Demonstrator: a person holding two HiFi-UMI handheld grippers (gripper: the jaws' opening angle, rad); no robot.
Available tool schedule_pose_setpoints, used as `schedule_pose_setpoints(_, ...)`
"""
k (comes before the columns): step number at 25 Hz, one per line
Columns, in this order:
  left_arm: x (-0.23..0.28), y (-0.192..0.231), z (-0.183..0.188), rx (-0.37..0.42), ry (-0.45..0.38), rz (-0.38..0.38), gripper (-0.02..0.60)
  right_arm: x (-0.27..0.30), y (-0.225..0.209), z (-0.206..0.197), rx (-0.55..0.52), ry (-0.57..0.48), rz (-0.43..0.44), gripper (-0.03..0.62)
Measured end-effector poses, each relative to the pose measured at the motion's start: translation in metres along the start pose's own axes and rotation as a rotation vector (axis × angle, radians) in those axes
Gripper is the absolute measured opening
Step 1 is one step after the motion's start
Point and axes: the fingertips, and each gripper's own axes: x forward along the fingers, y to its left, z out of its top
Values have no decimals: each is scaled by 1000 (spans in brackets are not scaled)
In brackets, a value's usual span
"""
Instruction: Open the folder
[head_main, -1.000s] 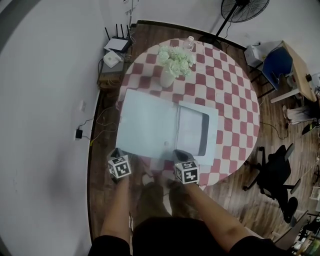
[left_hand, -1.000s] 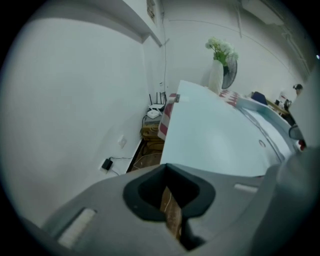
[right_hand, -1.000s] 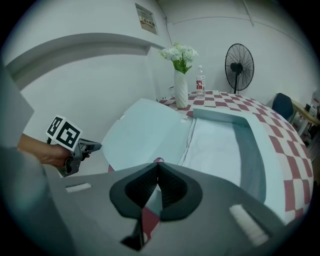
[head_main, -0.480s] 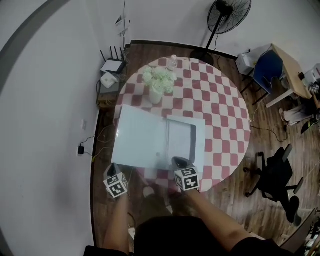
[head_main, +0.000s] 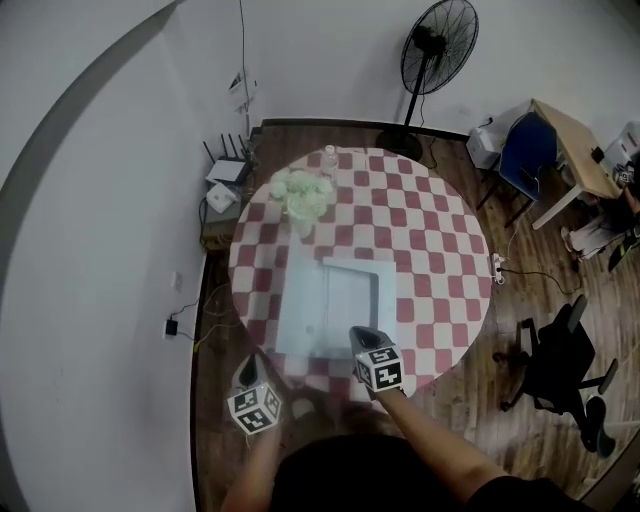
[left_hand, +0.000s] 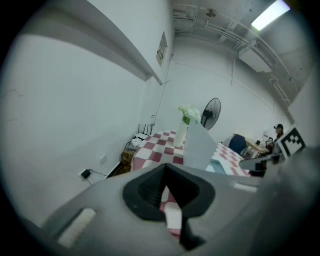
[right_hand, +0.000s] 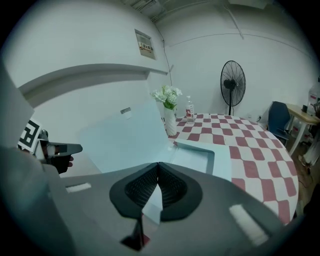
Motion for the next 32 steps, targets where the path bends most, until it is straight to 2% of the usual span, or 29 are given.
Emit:
schedule_pose_setpoints(4, -11, -55, -11, 22, 12, -97, 3, -4, -2, 0, 5, 1, 22, 1)
schedule_pose_setpoints(10, -14, -123, -27, 142, 31, -223, 3, -5, 12, 2, -37, -6, 61, 1)
schedule_pose_setpoints(14, -17, -149, -31, 179, 22, -261, 3, -10, 8, -3, -51, -13, 49, 2)
schedule_pose_setpoints(17, -21, -165, -22, 204, 6, -289, 3, -24, -2, -2, -46, -27, 12, 2)
schedule_pose_setpoints(27, -20, -189, 32, 243, -95, -317, 3, -104, -42, 39, -45, -202, -89, 2)
schedule_pose_setpoints(32, -24, -207, 57, 288, -152, -340, 3, -144, -62, 61, -24, -284, -143, 1)
